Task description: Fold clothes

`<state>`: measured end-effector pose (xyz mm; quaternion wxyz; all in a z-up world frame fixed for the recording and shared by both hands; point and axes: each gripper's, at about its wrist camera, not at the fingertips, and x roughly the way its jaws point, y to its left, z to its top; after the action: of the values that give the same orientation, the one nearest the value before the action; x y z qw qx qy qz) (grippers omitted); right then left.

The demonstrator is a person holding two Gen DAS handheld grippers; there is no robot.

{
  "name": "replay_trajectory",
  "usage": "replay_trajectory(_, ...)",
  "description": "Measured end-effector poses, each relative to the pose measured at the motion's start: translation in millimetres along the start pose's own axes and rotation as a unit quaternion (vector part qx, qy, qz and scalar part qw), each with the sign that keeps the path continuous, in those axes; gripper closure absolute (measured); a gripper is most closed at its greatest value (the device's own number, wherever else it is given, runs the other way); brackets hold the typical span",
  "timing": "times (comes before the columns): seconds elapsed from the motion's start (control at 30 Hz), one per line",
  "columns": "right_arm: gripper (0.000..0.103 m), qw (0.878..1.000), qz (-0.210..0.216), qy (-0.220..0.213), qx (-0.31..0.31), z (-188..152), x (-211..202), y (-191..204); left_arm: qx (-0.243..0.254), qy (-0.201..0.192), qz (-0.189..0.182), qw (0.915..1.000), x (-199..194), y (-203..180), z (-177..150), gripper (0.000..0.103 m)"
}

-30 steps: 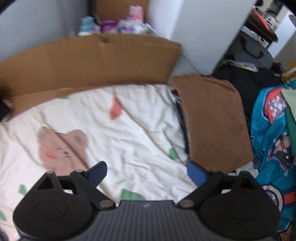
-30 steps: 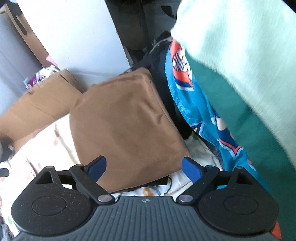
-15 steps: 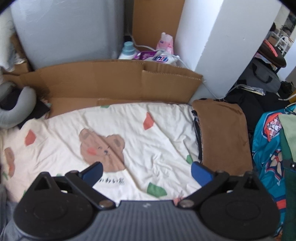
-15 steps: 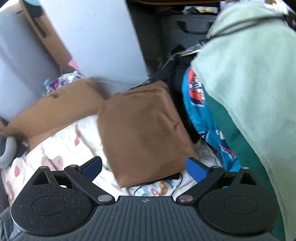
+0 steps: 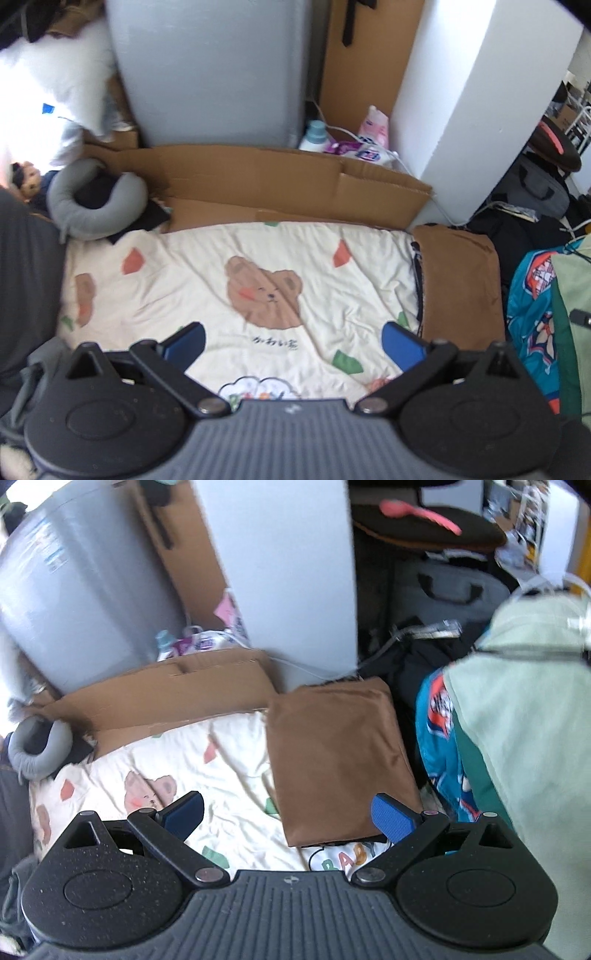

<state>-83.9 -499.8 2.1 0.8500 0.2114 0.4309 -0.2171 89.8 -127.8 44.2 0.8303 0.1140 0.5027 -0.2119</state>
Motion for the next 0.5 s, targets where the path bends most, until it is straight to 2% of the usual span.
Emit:
replay_trajectory(0.1, 0.003, 0.999, 0.007, -0.005, -0.033, 2.0, -15.0, 25.0, -0.003, -0.011, 0.008, 0.9999, -22.4, 14.4, -9.3, 0.000)
replay_trajectory(0.2, 0.003, 0.999, 0.022, 0.002, -0.047, 1.4, -22.4, 47.4, -0.030, -0.011, 0.018, 0.9993, -39.9, 35.0, -17.6, 0.000)
replay_trajectory(0.5, 0.003, 0.992, 0.073, 0.008, -0.102, -4.2, -31.2, 110.9, -0.067, -0.022, 0.075, 0.9947, -97.0, 86.6, -43.3, 0.000)
